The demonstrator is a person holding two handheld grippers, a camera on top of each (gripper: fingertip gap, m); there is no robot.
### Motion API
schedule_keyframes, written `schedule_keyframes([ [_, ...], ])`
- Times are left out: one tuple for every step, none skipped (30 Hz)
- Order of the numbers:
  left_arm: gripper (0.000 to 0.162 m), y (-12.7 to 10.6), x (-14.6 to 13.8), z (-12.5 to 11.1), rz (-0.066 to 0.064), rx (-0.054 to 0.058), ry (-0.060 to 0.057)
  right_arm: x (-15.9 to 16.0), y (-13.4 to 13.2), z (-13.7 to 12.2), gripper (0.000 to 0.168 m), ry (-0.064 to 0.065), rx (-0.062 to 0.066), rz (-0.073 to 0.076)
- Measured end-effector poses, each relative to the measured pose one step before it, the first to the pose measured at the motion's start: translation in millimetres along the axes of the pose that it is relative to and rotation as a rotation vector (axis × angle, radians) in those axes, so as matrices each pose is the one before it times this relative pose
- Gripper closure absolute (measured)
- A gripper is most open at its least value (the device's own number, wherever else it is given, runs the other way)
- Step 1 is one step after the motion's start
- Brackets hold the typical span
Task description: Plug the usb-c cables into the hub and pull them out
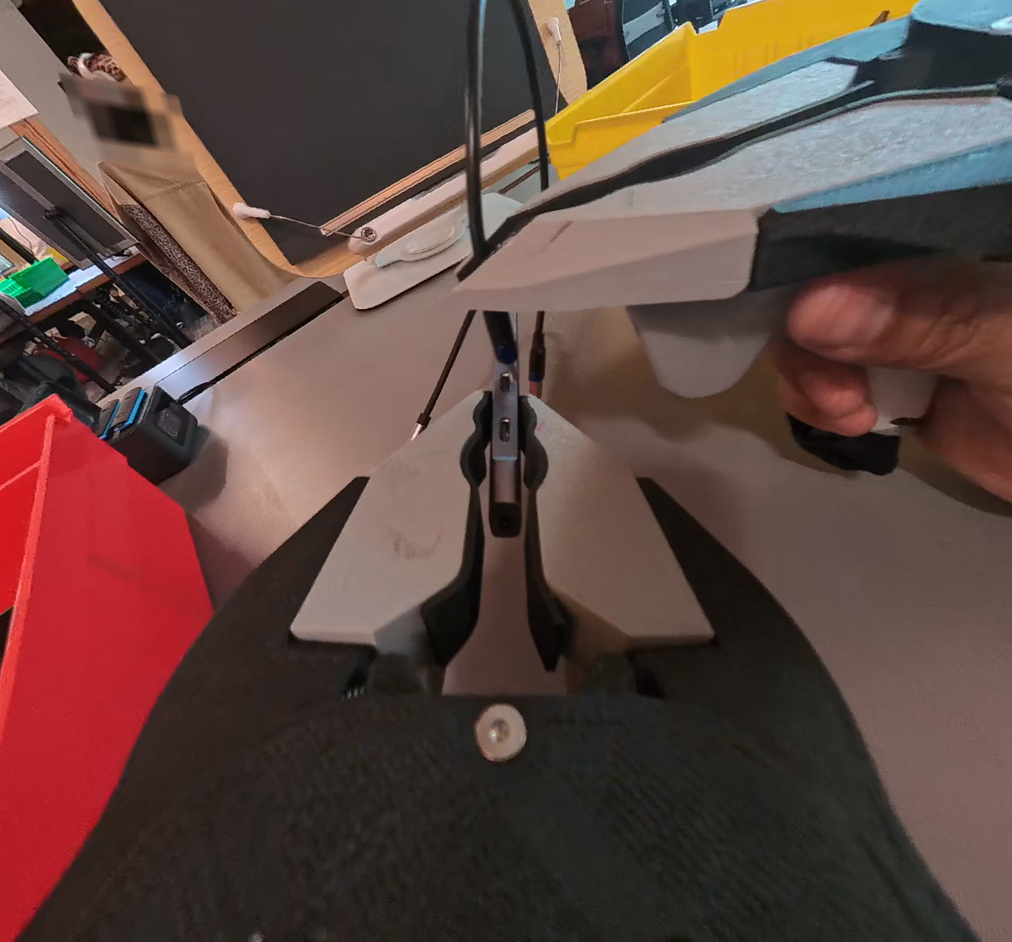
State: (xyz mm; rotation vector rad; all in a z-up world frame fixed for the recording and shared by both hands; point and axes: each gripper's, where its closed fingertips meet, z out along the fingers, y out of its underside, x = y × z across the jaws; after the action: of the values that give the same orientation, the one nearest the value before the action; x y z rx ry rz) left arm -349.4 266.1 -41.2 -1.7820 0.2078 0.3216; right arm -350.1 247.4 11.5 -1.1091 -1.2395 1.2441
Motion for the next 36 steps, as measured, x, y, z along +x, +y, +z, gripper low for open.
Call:
schedule_keyframes([
  [0.155,0.0,0.63,-0.41,-0.0106,0.0006,0.0099,1.57,0.57,-0.03,0.166,0.0074,-0.001,-0.0007],
  [0.155,0.14,0.5,-0.19,-0.0108,-0.0014,0.0082,0.87,-0.31,0.22,0.166,0.0027,0.0039,0.0027],
  [0.155,-0.52,-0.06,-0.24,-0.0078,0.0027,0.0022,0.18,-0.76,0.35,0.166,-0.0013,0.0057,0.0062],
  [0.155,0.14,0.39,-0.06,-0.0045,-0.003,0.0048,0.23,-0.24,0.36,0.166,0.0022,0.0026,0.0041],
  [0.155,0.17,0.14,-0.17,-0.003,-0.004,0.001,0.75,-0.16,0.24,0.166,0.0083,0.0018,0.0001],
  [0.155,-0.88,-0.64,-0.45,-0.0016,0.0027,-0.0054,-0.29,-0.81,-0.02,0.166,0.0061,0.0045,-0.0038],
  [0.155,-0.42,-0.16,-0.31,-0.0001,-0.0009,-0.0029,-1.18,-0.34,0.21,0.166,0.0021,0.002,-0.0045],
  [0.155,-0.13,0.01,-0.02,-0.0006,-0.0028,-0.0015,-1.26,-0.1,0.33,0.166,0.0023,0.0009,-0.0059],
  [0.155,-0.27,0.0,-0.03,-0.0002,0.0005,-0.0026,-0.5,-0.38,0.16,0.166,0.0069,0.0013,-0.0089],
  [0.155,-0.51,0.69,0.05,-0.0022,0.0017,0.0022,-1.55,-0.51,0.28,0.166,-0.0015,0.0016,-0.0077],
  [0.155,-0.72,0.74,0.12,-0.0036,0.0009,0.0024,-1.83,-0.56,0.54,0.166,-0.0051,0.0029,-0.0024],
  [0.155,-0.8,0.24,0.07,0.0005,0.0007,-0.0018,-0.29,0.18,0.43,0.166,0.0045,-0.0016,-0.0037],
  [0.155,-0.53,0.36,0.01,0.0046,-0.0005,-0.0014,1.04,0.7,0.0,0.166,0.0118,-0.0061,-0.0081],
  [0.155,-0.87,-0.04,-0.39,0.0009,0.0024,-0.0028,0.53,0.34,-0.2,0.166,0.0071,-0.0031,-0.0089],
  [0.155,-0.26,-0.62,-0.29,-0.0016,0.0008,-0.0055,0.33,-0.22,-0.63,0.166,0.0048,0.0009,-0.0038],
  [0.155,-0.16,-0.56,-0.26,-0.0018,0.0017,-0.0025,0.18,-0.06,-0.81,0.166,0.0045,-0.0018,-0.0032],
  [0.155,-0.17,-0.41,-0.25,-0.0032,0.0017,0.0001,-0.2,-0.53,-0.9,0.166,0.0018,0.0028,-0.0047],
  [0.155,-0.19,-0.19,-0.19,-0.0016,-0.0006,0.0007,0.45,-2.06,-1.35,0.166,0.006,0.0104,-0.0023],
  [0.155,0.02,-0.4,-0.01,0.0007,-0.0012,-0.0007,0.41,-2.59,-1.32,0.166,0.0045,0.0119,-0.004],
  [0.155,-0.45,-0.63,-0.21,-0.0003,0.0029,-0.0028,0.05,-0.4,-0.22,0.166,0.0015,0.0009,-0.003],
  [0.155,0.2,-0.11,0.0,-0.0011,-0.0006,0.0014,-0.46,0.7,0.18,0.166,-0.0019,-0.0027,0.0008],
  [0.155,0.35,-0.24,0.05,-0.0004,-0.0014,-0.0001,-0.23,0.56,0.11,0.166,-0.0006,-0.0024,0.0017],
  [0.155,0.38,-0.57,-0.03,0.0004,-0.0002,-0.0031,0.16,-0.2,-0.25,0.166,0.0007,0.0006,-0.0005],
  [0.155,0.6,-0.27,0.02,0.0006,-0.0013,-0.0011,0.41,0.3,-0.1,0.166,0.002,-0.0013,-0.0006],
  [0.155,0.34,-0.13,-0.01,-0.0022,-0.001,0.0005,0.31,0.99,0.27,0.166,0.0005,-0.0043,0.0016],
  [0.155,-0.12,-0.27,-0.04,-0.0029,0.0017,-0.0013,0.04,0.81,0.43,0.166,-0.0011,-0.0036,0.0038],
  [0.155,0.04,-0.16,0.04,0.0002,-0.0006,-0.0018,0.23,-0.13,0.08,0.166,0.0012,0.0011,0.0034],
  [0.155,-0.2,0.09,0.19,0.0008,-0.0005,-0.0016,0.27,-0.07,0.07,0.166,0.0045,-0.0005,-0.0019],
  [0.155,0.0,-0.06,0.14,0.0013,-0.0004,-0.0028,0.01,0.06,-0.05,0.166,0.0047,-0.0004,-0.0037],
  [0.155,-0.17,-0.1,0.23,-0.0001,0.0018,-0.0032,-1.0,-0.2,0.13,0.166,-0.0009,0.0008,-0.0017],
  [0.155,-0.07,0.24,0.16,-0.0018,-0.0002,-0.0006,-1.46,0.01,0.39,0.166,-0.004,0.0002,-0.0002],
  [0.156,0.13,0.3,0.4,-0.0001,-0.0023,0.0005,-0.41,0.2,0.41,0.166,0.0021,-0.001,-0.0017],
  [0.156,0.03,-0.1,0.19,0.0021,0.0,-0.0029,0.19,0.08,0.23,0.166,0.0038,-0.0008,-0.0037],
  [0.156,0.08,0.07,-0.09,0.0017,0.0002,-0.0017,0.21,0.07,-0.01,0.166,0.0034,-0.0015,-0.0032],
  [0.155,0.0,0.03,-0.11,-0.0008,0.0,-0.0008,0.19,0.2,-0.29,0.166,0.0023,-0.0011,-0.0024],
  [0.155,0.3,-0.15,-0.27,-0.0004,-0.0003,-0.0016,0.5,0.26,-0.55,0.166,0.0037,-0.0021,-0.0008],
])
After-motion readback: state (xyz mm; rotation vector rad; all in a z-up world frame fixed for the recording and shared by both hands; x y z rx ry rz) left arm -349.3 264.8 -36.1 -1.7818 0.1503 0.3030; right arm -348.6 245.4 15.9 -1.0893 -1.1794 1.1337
